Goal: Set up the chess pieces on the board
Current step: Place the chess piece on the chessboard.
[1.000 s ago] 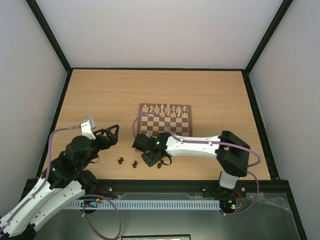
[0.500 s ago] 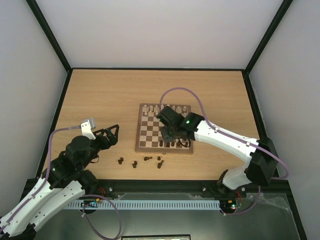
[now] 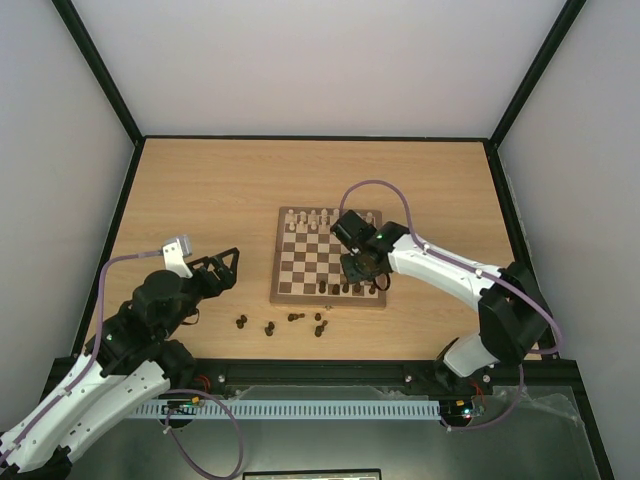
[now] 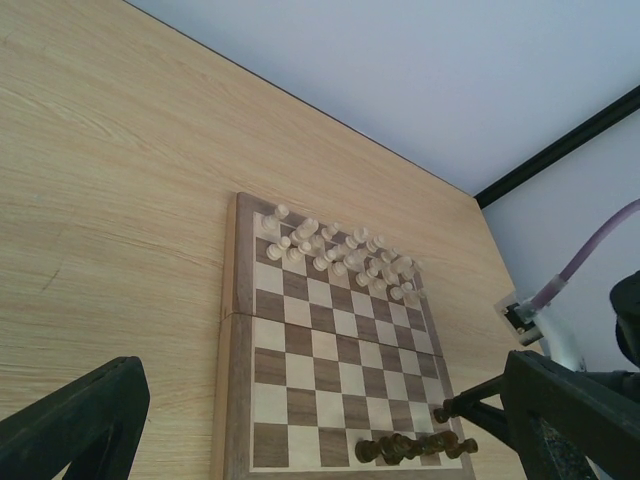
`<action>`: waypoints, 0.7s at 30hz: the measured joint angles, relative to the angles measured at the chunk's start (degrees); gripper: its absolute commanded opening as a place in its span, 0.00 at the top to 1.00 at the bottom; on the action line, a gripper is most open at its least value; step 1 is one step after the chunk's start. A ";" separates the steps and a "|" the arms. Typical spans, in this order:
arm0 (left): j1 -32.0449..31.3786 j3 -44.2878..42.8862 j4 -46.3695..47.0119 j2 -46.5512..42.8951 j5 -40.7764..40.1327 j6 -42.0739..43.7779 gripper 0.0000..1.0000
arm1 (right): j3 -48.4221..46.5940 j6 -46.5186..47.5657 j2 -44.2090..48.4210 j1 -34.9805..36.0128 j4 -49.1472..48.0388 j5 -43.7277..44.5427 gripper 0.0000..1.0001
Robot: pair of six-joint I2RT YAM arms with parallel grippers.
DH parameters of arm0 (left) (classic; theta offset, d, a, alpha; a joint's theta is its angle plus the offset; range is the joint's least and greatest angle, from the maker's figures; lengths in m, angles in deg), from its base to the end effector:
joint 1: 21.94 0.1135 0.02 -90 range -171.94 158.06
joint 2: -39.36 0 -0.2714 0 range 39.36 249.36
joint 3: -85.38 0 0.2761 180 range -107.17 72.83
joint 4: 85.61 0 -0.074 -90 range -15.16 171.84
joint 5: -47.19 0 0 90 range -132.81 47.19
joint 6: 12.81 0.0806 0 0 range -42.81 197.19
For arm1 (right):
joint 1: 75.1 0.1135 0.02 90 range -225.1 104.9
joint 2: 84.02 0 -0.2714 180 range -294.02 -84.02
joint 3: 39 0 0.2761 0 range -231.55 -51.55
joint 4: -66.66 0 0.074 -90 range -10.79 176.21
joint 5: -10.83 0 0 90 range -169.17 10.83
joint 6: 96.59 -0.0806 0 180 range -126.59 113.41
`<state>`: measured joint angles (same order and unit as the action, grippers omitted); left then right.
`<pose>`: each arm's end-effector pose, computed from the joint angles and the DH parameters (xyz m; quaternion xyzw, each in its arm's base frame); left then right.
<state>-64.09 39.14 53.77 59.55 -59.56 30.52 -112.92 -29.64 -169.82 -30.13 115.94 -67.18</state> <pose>0.1339 -0.0899 0.2904 -0.1199 0.7785 -0.3412 0.5130 0.2552 0.2313 0.1934 -0.1576 0.9506 0.0547 0.2619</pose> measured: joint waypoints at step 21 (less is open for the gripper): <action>0.00 0.00 0.28 0.00 0.00 0.02 0.01 | 1.20 0.13 -5.05 -1.49 -2.80 -0.98 0.93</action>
<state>-64.09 39.14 54.05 59.55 -59.56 30.54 -111.72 -29.51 -174.86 -31.62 113.14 -68.16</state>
